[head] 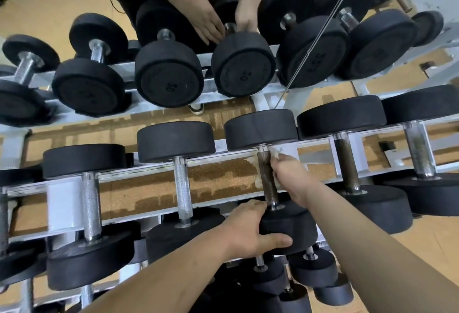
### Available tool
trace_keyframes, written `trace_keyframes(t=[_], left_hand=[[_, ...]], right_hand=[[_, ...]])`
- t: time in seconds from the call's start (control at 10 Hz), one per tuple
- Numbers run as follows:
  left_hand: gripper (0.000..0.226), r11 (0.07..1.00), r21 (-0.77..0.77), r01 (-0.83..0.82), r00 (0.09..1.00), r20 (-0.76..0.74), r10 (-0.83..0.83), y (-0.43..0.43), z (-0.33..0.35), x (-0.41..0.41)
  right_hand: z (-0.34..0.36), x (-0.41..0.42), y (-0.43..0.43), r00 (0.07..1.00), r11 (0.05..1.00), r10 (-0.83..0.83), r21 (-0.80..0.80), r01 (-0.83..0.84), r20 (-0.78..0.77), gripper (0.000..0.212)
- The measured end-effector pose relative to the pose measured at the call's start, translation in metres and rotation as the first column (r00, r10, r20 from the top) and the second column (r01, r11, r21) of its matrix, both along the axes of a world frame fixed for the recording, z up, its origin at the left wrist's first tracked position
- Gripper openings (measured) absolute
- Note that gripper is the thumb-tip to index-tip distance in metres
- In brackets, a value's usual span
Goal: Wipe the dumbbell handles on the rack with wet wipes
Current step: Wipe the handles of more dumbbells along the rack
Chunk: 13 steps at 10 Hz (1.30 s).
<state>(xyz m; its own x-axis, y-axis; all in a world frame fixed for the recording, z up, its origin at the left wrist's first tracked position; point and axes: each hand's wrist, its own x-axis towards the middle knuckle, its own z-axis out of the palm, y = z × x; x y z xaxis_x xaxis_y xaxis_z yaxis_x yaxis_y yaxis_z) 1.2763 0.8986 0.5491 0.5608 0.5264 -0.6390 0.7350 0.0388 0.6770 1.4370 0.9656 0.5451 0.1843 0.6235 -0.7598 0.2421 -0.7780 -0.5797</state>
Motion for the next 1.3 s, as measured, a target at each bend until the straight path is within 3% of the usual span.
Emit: trace_keyframes(t=[0.1,0.2,0.3,0.4,0.5,0.6,0.7,0.8,0.9,1.0,1.1,1.2,1.3], left_hand=[[0.085,1.0,-0.002,-0.008,1.0,0.0,0.008,0.0,-0.002,0.001],[0.085,1.0,-0.004,-0.012,1.0,-0.009,0.012,-0.002,-0.005,0.001],[0.091,1.0,-0.01,-0.016,1.0,-0.017,0.016,-0.003,-0.006,0.002],[0.088,0.999,0.008,-0.052,0.999,-0.007,0.052,-0.003,-0.011,0.003],[0.073,0.992,0.017,-0.128,0.992,0.02,0.128,-0.009,-0.023,0.004],[0.069,0.989,0.017,-0.147,0.989,0.029,0.146,-0.012,-0.026,0.006],[0.087,0.995,0.019,-0.099,0.995,-0.003,0.099,-0.009,-0.014,0.004],[0.101,0.999,-0.01,-0.044,0.999,-0.032,0.043,-0.006,-0.007,0.003],[0.095,0.999,-0.023,-0.037,0.998,-0.044,0.036,-0.006,-0.004,0.002],[0.097,0.997,-0.004,-0.072,0.997,-0.038,0.072,-0.006,-0.005,0.003],[0.087,0.996,-0.021,-0.083,0.996,-0.039,0.082,-0.007,-0.006,0.005],[0.092,0.998,-0.043,-0.051,0.997,-0.063,0.048,-0.006,-0.004,0.004],[0.099,0.998,-0.055,-0.022,0.998,-0.062,0.018,-0.005,-0.003,0.003]], right_hand=[[0.015,0.006,-0.026,0.969,0.963,0.243,-0.134,-0.234,0.055,0.026],[0.022,-0.006,-0.02,0.967,0.971,0.231,-0.088,-0.222,0.111,0.026],[0.014,-0.026,0.004,0.993,0.996,-0.007,0.093,-0.005,0.118,0.021],[0.009,-0.043,0.0,0.975,0.986,0.052,0.144,-0.084,0.216,0.031],[0.019,-0.047,-0.029,0.848,0.936,0.323,-0.008,-0.353,0.42,0.055],[0.026,-0.044,-0.047,0.793,0.888,0.443,-0.087,-0.451,0.419,0.026],[0.034,-0.044,-0.027,0.92,0.953,0.29,0.005,-0.302,0.263,0.025],[0.026,-0.043,0.007,0.969,0.984,0.109,0.114,-0.137,0.221,0.022],[0.019,-0.044,0.001,0.948,0.978,0.13,0.118,-0.17,0.291,0.013],[0.015,-0.032,-0.031,0.918,0.971,0.23,-0.015,-0.238,0.324,0.013],[0.024,-0.026,-0.038,0.938,0.965,0.256,-0.111,-0.236,0.234,0.028],[0.031,-0.029,-0.005,0.983,0.994,0.106,-0.03,-0.103,0.148,0.031],[0.031,-0.033,0.02,0.971,0.993,0.052,0.09,-0.075,0.235,0.033]])
